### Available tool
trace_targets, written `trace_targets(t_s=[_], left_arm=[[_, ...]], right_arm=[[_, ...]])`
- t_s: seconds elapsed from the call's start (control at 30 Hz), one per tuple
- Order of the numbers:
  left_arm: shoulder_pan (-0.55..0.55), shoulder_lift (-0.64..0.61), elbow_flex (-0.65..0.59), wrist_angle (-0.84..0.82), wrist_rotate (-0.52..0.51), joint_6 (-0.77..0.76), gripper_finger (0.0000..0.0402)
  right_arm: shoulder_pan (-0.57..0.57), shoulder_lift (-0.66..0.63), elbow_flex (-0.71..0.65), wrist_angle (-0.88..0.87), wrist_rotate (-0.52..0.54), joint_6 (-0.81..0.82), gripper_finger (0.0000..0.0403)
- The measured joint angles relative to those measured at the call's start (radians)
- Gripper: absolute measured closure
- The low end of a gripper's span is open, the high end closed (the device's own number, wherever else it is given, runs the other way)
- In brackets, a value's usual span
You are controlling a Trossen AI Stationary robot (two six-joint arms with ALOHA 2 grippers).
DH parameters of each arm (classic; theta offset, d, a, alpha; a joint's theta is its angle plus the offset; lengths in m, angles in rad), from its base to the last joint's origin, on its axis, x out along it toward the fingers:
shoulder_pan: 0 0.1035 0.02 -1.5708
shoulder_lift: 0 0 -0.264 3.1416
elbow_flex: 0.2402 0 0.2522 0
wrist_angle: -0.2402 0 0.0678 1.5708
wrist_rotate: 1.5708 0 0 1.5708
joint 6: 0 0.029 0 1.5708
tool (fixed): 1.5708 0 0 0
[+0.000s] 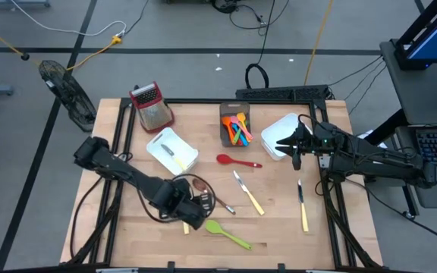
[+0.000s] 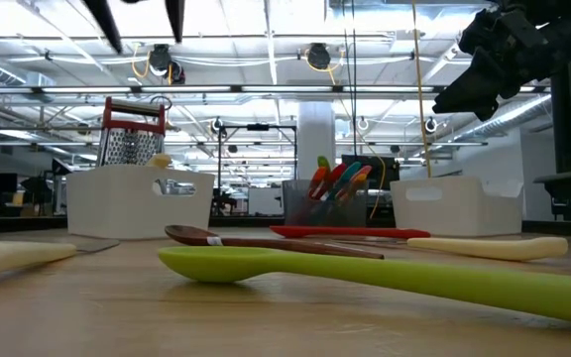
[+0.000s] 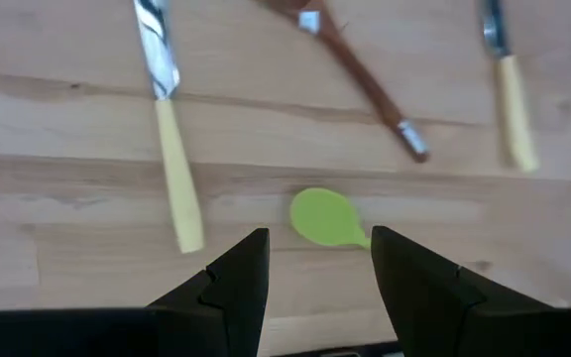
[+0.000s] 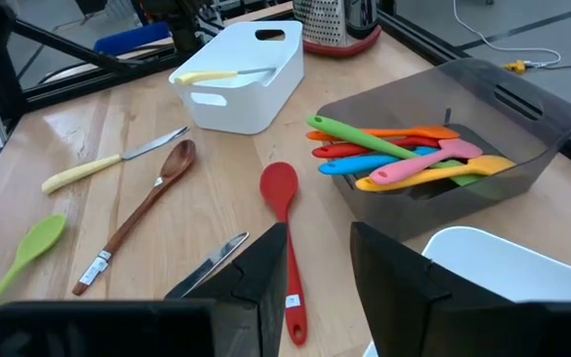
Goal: Pick & Place Kitchen Items
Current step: Put the yellow table knife into the left white bin
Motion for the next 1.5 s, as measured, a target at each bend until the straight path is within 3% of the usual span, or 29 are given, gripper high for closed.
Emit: trace_targets(t_s=[0.2,0.67,1.23,1.5], left_arm=[[0.0,0.062,0.0,-0.07,0.116,-0.026,0.0217],[-0.018,0.104,-0.042,-0.12,0.158,-0.128,0.0217],[-0.017,0.104,-0.398,0.363,0.293,-0.167,0.0217],[-0.015,0.096,-0.47,0.495,0.304,-0.187,0.0218]], right_arm=[[0.0,0.0,0.0,0.0,0.0,0.0,0.0298],[0.0,0.0,0.0,0.0,0.0,0.0,0.0298],[0.0,0.0,0.0,0.0,0.0,0.008,0.0298],[0.0,0.0,0.0,0.0,0.0,0.011,0.0298]])
